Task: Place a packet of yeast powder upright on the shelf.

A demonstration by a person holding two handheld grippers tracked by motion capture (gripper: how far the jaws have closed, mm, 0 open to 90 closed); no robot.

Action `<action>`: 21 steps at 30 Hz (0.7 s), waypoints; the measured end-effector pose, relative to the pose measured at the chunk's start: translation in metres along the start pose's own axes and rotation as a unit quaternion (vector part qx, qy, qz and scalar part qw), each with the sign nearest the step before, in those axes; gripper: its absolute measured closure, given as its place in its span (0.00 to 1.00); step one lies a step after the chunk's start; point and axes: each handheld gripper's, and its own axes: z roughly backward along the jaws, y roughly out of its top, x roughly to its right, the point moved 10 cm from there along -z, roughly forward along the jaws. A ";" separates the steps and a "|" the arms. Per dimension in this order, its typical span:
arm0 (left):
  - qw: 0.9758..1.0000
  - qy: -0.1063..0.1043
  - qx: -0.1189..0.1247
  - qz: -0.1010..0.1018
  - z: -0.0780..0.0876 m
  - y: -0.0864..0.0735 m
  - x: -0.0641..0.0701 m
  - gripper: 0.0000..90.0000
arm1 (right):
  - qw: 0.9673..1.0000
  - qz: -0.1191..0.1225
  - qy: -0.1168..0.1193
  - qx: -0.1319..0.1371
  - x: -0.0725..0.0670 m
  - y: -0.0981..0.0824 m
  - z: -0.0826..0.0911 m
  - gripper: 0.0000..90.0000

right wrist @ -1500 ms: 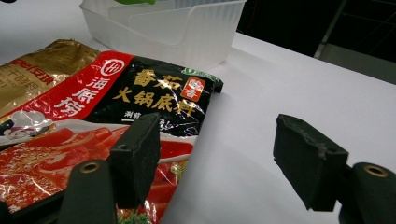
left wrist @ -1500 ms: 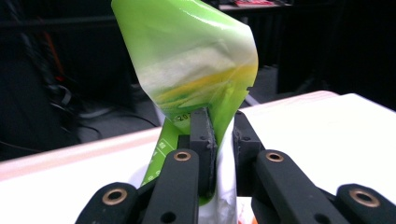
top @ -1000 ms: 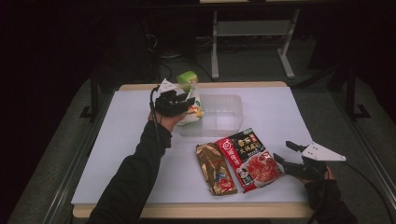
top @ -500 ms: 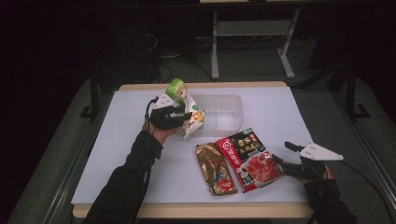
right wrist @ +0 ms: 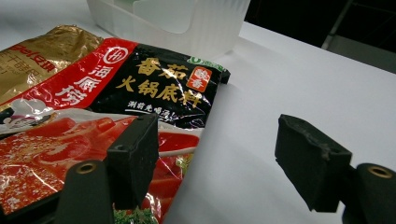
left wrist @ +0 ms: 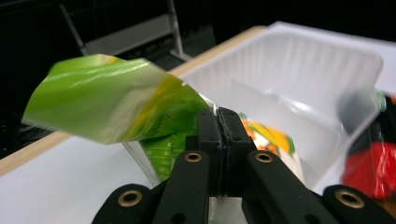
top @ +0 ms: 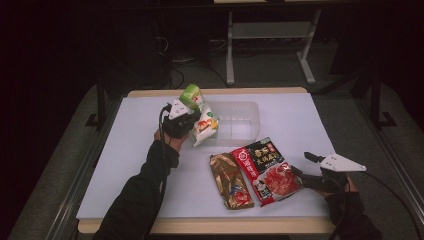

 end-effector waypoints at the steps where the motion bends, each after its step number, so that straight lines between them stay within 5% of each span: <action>1: 1.000 0.006 0.008 0.009 0.000 0.002 -0.002 0.99 | 1.000 0.000 -0.001 0.000 0.000 0.000 0.000 0.33; 7: 0.998 0.036 0.043 0.005 -0.002 0.018 -0.003 0.99 | 1.000 -0.002 -0.001 0.003 0.001 0.001 0.001 0.34; 14: 0.993 0.063 0.097 -0.003 -0.006 0.051 -0.007 1.00 | 1.000 -0.002 -0.001 0.003 0.001 0.001 0.001 0.35; 18: 0.987 0.117 0.099 -0.043 -0.016 0.063 -0.013 1.00 | 1.000 -0.002 0.001 0.005 0.000 0.001 0.001 0.35; 20: 0.986 0.127 0.098 -0.035 -0.017 0.064 -0.017 1.00 | 1.000 -0.001 0.002 0.007 0.000 0.001 0.002 0.34; 21: 0.984 0.142 0.094 -0.049 -0.016 0.063 -0.019 1.00 | 1.000 0.001 0.003 0.007 0.000 0.001 0.002 0.34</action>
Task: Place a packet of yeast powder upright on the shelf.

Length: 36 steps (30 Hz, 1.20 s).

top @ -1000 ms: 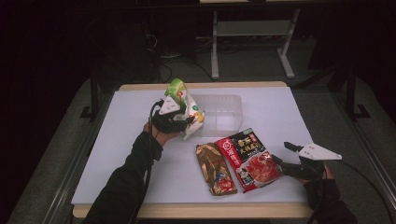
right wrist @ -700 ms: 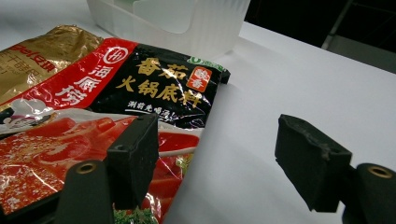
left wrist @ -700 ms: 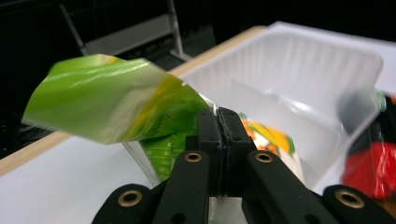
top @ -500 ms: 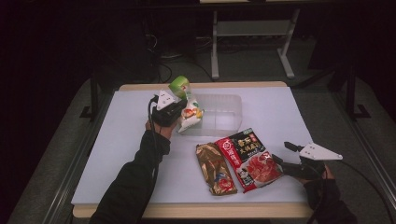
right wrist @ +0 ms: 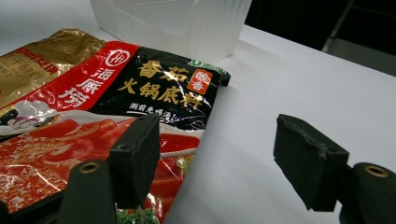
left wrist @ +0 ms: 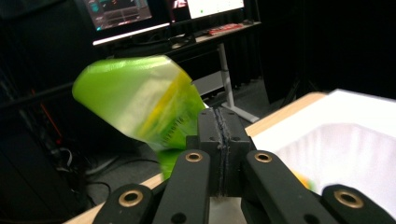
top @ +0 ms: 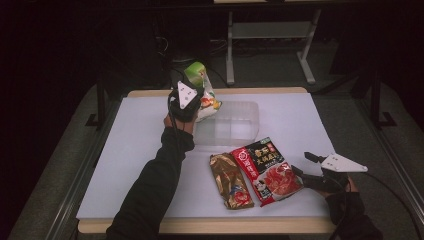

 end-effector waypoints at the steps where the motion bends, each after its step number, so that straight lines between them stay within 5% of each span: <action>1: 1.000 0.004 -0.003 -0.009 0.000 -0.002 -0.001 0.99 | 1.000 0.001 0.001 0.001 -0.001 0.000 0.000 0.34; 3: 0.999 0.013 -0.016 -0.036 -0.001 -0.011 0.001 0.99 | 1.000 0.002 0.001 0.001 -0.001 0.000 0.001 0.34; 9: 1.000 -0.005 -0.023 -0.009 -0.008 -0.043 0.020 0.99 | 1.000 0.002 -0.002 0.001 0.000 0.000 0.000 0.34; 14: 0.998 -0.058 -0.029 -0.013 -0.011 -0.053 0.045 0.97 | 1.000 0.006 -0.002 -0.001 -0.001 0.000 0.000 0.34; 19: 0.988 -0.141 -0.051 0.034 -0.005 -0.065 0.060 0.98 | 1.000 0.008 -0.001 0.000 -0.002 0.000 0.000 0.34; 21: 0.987 -0.146 -0.057 0.030 -0.001 -0.068 0.061 0.98 | 1.000 0.007 -0.001 0.001 -0.001 0.000 0.000 0.34; 23: 0.983 -0.165 -0.066 0.046 0.004 -0.071 0.061 0.98 | 1.000 0.008 -0.001 -0.001 -0.002 0.000 0.000 0.34; 29: 0.978 -0.188 -0.087 0.029 0.019 -0.076 0.059 0.98 | 1.000 0.008 -0.003 -0.001 -0.002 -0.001 0.000 0.34; 36: 0.978 -0.194 -0.078 0.015 0.037 -0.077 0.050 0.98 | 1.000 0.011 -0.005 -0.005 -0.002 -0.001 -0.001 0.34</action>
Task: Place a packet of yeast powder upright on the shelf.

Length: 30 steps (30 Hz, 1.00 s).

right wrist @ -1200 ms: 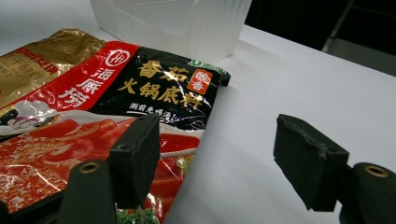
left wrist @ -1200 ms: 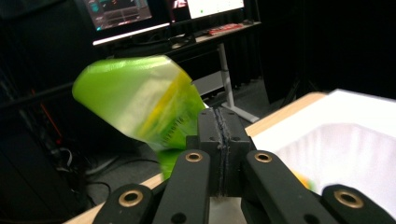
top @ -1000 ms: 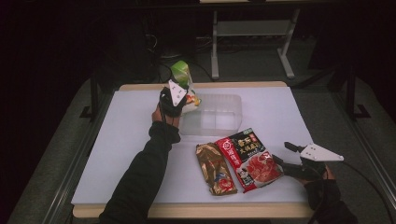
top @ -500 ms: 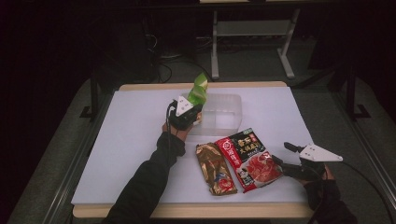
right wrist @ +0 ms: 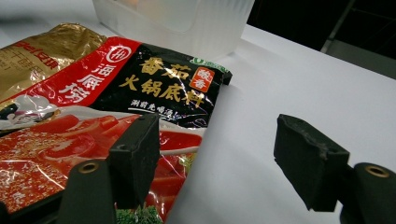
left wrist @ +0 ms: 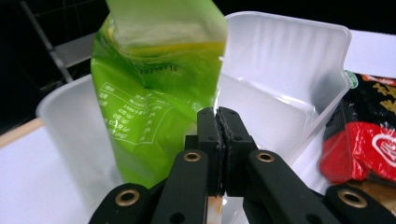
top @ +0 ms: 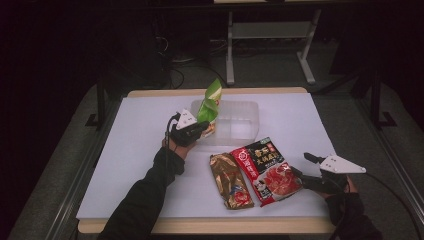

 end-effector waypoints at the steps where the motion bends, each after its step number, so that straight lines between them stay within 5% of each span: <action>1: 1.000 -0.007 0.007 -0.003 0.005 0.002 0.002 0.96 | 1.000 0.000 0.000 0.000 0.000 0.000 0.000 0.34; 6: 1.000 -0.024 0.018 -0.003 0.033 0.006 0.006 0.80 | 1.000 0.000 -0.001 0.000 0.000 0.000 0.000 0.34; 17: 0.997 -0.080 -0.006 0.010 0.076 -0.010 0.027 0.46 | 1.000 0.001 -0.002 -0.005 0.000 -0.001 -0.001 0.34; 20: 0.995 -0.095 -0.014 0.002 0.085 -0.016 0.035 0.49 | 1.000 -0.001 -0.001 -0.005 0.000 -0.001 -0.001 0.34; 24: 0.992 -0.126 -0.013 0.026 0.092 -0.024 0.043 0.48 | 1.000 -0.001 -0.003 -0.008 0.000 -0.001 -0.001 0.34; 30: 0.989 -0.138 -0.049 0.030 0.086 -0.052 0.051 0.45 | 1.000 -0.003 0.001 -0.019 -0.001 -0.003 -0.003 0.35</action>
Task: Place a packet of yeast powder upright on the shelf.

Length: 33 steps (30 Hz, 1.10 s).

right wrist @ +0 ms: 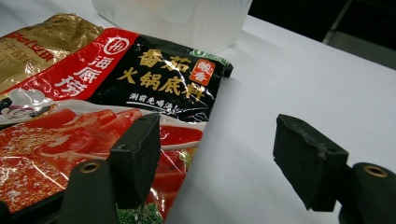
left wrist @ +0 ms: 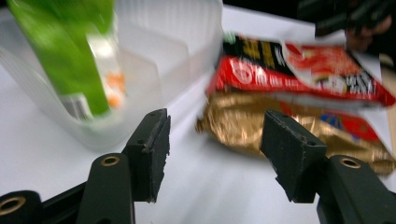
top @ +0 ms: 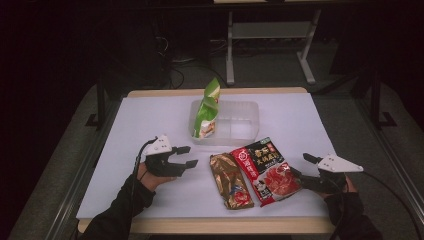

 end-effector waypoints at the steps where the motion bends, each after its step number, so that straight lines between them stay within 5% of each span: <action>1: 1.000 -0.005 -0.006 0.002 -0.003 -0.005 0.002 0.40 | 1.000 -0.006 0.000 -0.003 0.001 0.000 0.000 0.34; 2: 1.000 0.009 -0.012 0.002 -0.005 -0.009 0.001 0.40 | 1.000 -0.006 0.000 -0.003 0.001 0.000 0.000 0.34; 3: 1.000 0.023 -0.016 0.002 -0.008 -0.012 0.000 0.28 | 1.000 -0.010 0.000 -0.003 0.001 0.000 0.000 0.33; 8: 1.000 -0.006 -0.015 0.006 -0.014 -0.010 0.007 0.31 | 0.999 -0.032 0.001 0.001 0.005 0.001 0.001 0.32; 15: 0.998 -0.026 -0.033 0.040 -0.038 -0.010 0.006 0.27 | 0.997 -0.063 0.032 -0.005 -0.004 0.003 0.005 0.38; 19: 0.996 -0.035 -0.037 0.072 -0.053 -0.005 0.004 0.26 | 0.998 -0.055 0.036 -0.007 -0.013 0.011 0.011 0.38; 26: 0.993 -0.042 -0.051 0.100 -0.075 -0.001 -0.001 0.27 | 0.998 -0.036 0.043 -0.016 -0.024 0.014 0.008 0.38; 33: 0.991 -0.048 -0.070 0.105 -0.098 0.001 0.001 0.26 | 0.998 -0.054 0.040 -0.012 -0.020 0.006 0.012 0.38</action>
